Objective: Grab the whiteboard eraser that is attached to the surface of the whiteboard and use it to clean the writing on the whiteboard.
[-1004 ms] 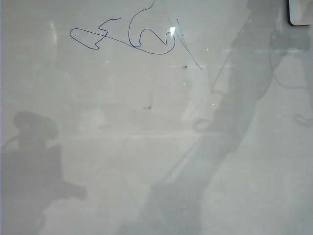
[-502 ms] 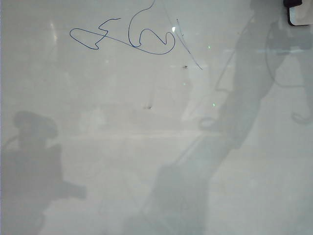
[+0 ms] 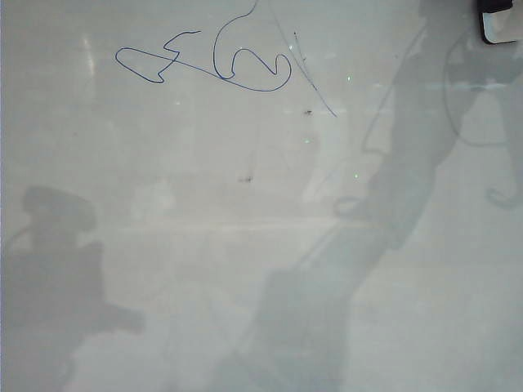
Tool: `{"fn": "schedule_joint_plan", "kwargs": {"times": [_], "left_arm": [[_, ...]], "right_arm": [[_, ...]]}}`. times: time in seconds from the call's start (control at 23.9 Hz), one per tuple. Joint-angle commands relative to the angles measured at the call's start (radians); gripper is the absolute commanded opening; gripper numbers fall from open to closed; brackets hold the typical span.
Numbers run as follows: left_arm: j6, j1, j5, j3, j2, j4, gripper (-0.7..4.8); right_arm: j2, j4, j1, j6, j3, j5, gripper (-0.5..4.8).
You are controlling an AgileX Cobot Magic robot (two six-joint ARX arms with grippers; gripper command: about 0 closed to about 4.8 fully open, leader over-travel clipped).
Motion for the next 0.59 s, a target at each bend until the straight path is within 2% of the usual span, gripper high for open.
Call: {"fn": "schedule_joint_plan", "kwargs": {"times": [0.04, 0.17, 0.21, 0.42, 0.59], "left_arm": [[0.004, 0.000, 0.001, 0.001, 0.001, 0.009, -0.02], [0.004, 0.000, 0.000, 0.001, 0.001, 0.010, -0.02], [0.004, 0.000, 0.001, 0.001, 0.001, 0.009, -0.02], [0.004, 0.000, 0.000, 0.001, 0.001, 0.009, -0.02], [0.004, 0.000, 0.001, 0.001, 0.001, 0.009, -0.02]], "right_arm": [[-0.021, 0.009, 0.003, -0.012, 0.008, -0.001, 1.37], [-0.070, -0.049, 0.036, -0.119, 0.008, 0.000, 1.34], [-0.103, -0.084, 0.064, -0.202, 0.008, 0.000, 1.34], [-0.164, -0.246, 0.201, -0.418, 0.057, 0.026, 1.35], [-0.166, -0.446, 0.375, -0.533, 0.167, 0.213, 1.35]]}}
